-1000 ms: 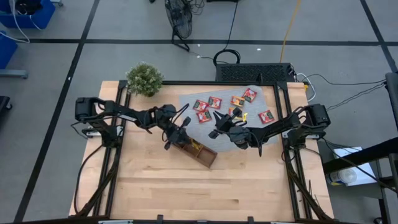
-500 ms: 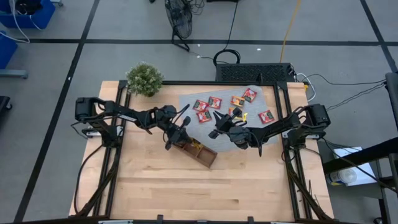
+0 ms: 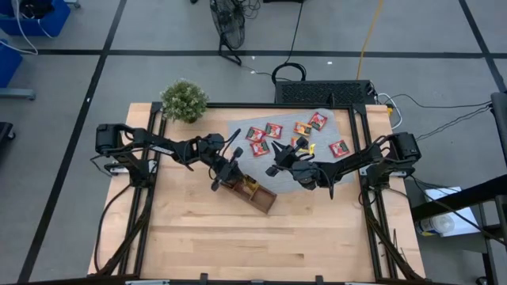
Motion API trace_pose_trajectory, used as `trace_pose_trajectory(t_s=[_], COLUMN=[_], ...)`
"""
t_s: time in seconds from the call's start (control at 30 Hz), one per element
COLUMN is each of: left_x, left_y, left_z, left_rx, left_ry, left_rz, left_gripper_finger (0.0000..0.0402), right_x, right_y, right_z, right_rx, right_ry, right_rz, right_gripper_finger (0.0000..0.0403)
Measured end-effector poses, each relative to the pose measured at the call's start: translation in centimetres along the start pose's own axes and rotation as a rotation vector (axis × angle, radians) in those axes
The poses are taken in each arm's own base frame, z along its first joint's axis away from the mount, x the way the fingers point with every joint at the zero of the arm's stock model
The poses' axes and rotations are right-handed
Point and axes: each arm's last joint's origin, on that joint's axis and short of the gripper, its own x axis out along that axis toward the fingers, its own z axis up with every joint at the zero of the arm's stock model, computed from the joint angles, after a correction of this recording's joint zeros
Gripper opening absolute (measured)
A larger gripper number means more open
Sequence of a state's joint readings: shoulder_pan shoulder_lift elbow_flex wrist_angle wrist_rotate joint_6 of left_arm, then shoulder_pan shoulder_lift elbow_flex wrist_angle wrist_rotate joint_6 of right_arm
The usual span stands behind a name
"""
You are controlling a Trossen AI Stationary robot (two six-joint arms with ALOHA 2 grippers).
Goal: Pick & Place Tea
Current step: Put the yellow tea bag into the middle section of the wooden organizer
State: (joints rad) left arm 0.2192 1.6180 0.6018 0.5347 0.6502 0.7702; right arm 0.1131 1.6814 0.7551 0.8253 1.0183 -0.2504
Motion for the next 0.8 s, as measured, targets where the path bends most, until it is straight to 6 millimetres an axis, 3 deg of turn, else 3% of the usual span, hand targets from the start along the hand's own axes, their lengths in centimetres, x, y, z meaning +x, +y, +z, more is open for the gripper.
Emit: trace_pose_trajectory(t_s=[0.4, 0.67, 0.8], left_x=[-0.1, -2.0, -3.2], left_y=[0.4, 1.6, 1.5], left_z=[0.5, 3.8, 5.1], left_rx=[0.039, 0.013, -0.137], left_ry=[-0.034, -0.164, -0.174], left_rz=[0.033, 0.134, 0.121], left_gripper_finger=[0.0129, 0.0132, 0.0132], right_x=[0.0, 0.0, 0.0], right_y=[0.0, 0.0, 0.0], right_z=[0.0, -0.1, -0.1], right_rx=[-0.001, -0.006, -0.007], right_ry=[0.0, 0.004, 0.005], right_rz=[0.0, 0.001, 0.002], right_gripper_finger=[0.0018, 0.0018, 0.0018])
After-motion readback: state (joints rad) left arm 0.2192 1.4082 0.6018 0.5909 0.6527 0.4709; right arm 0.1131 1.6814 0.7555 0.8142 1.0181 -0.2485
